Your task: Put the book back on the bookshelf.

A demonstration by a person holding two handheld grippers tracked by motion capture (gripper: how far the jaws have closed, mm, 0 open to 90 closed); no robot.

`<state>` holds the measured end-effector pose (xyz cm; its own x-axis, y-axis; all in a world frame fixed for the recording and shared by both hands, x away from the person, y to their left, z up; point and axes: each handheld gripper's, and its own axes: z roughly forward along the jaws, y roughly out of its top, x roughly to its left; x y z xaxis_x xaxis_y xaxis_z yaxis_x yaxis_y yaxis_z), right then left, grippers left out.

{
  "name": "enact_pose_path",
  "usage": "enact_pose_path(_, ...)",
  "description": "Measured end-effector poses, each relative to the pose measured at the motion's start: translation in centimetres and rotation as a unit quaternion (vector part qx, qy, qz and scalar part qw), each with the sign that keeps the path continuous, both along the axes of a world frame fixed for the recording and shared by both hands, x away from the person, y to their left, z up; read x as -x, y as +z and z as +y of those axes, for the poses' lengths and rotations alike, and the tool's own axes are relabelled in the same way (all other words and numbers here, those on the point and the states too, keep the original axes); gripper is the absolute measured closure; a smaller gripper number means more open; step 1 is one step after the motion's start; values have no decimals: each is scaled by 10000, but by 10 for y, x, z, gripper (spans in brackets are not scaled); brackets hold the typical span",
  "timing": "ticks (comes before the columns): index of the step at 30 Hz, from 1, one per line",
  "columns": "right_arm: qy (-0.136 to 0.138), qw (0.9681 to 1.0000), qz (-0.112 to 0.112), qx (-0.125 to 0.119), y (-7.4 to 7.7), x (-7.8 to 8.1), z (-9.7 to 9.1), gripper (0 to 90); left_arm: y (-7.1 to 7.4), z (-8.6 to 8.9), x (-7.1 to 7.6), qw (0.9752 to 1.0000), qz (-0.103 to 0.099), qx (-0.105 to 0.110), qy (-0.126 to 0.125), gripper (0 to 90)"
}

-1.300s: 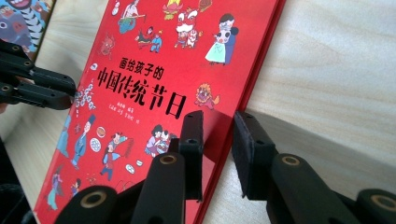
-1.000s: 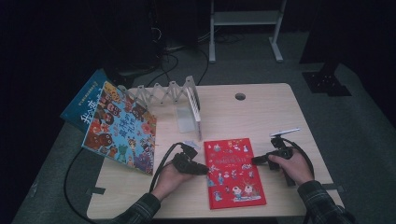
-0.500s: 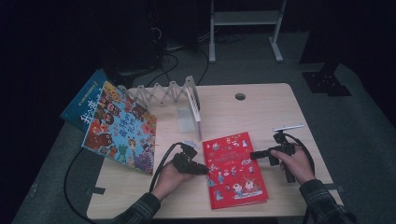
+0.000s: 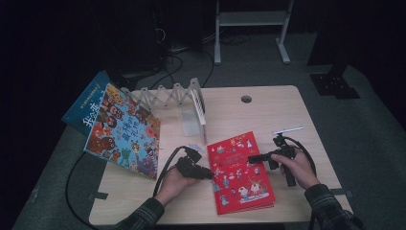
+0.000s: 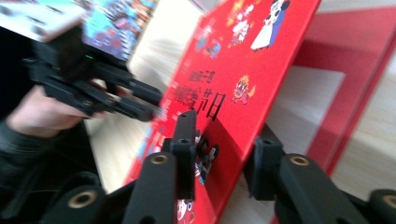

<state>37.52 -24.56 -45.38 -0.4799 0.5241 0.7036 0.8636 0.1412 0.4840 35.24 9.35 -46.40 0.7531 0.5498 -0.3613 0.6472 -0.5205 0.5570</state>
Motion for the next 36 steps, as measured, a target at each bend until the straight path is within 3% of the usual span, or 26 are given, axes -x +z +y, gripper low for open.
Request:
enact_pose_path(3, 77, 9995, -203, -222, 4, 3, 1, 743, 1, 0, 0, 10000, -55, 17, 59, 602)
enact_pose_path(8, 164, 9974, -679, -189, 10, 8, 3, 747, 1, 3, -3, 9998, -62, 97, 190, 431)
enact_pose_path(16, 97, 9961, -854, -194, 23, 17, 0, 778, 1, 4, -7, 9983, 41, 525, 237, 355)
enact_pose_path(20, 57, 9944, -992, -357, 34, 23, -1, 808, 0, 3, -11, 9974, 59, 699, 191, 309)
enact_pose_path(24, 46, 9920, -1173, -473, 42, 28, -3, 821, 1, 1, -14, 9938, 132, 1100, -29, 291)
enact_pose_path(26, 78, 9915, -1186, -526, 44, 29, -3, 826, 0, -4, -14, 9896, 209, 1413, -181, 287)
enact_pose_path(29, 125, 9904, -1257, -556, 48, 32, -1, 830, 0, -10, -16, 9866, 318, 1566, -324, 251)
enact_pose_path(30, 127, 9898, -1299, -574, 49, 32, -1, 832, 0, -9, -17, 9848, 326, 1664, -376, 260)
enact_pose_path(31, 128, 9895, -1305, -604, 50, 33, -1, 836, 0, -10, -17, 9810, 373, 1855, -428, 279)
enact_pose_path(34, 162, 9873, -1367, -796, 53, 35, -1, 849, 6, -11, -16, 9779, 254, 2026, -454, 288)
enact_pose_path(36, 170, 9855, -1462, -839, 57, 35, -3, 855, 12, -6, -17, 9735, 191, 2239, -414, 352)
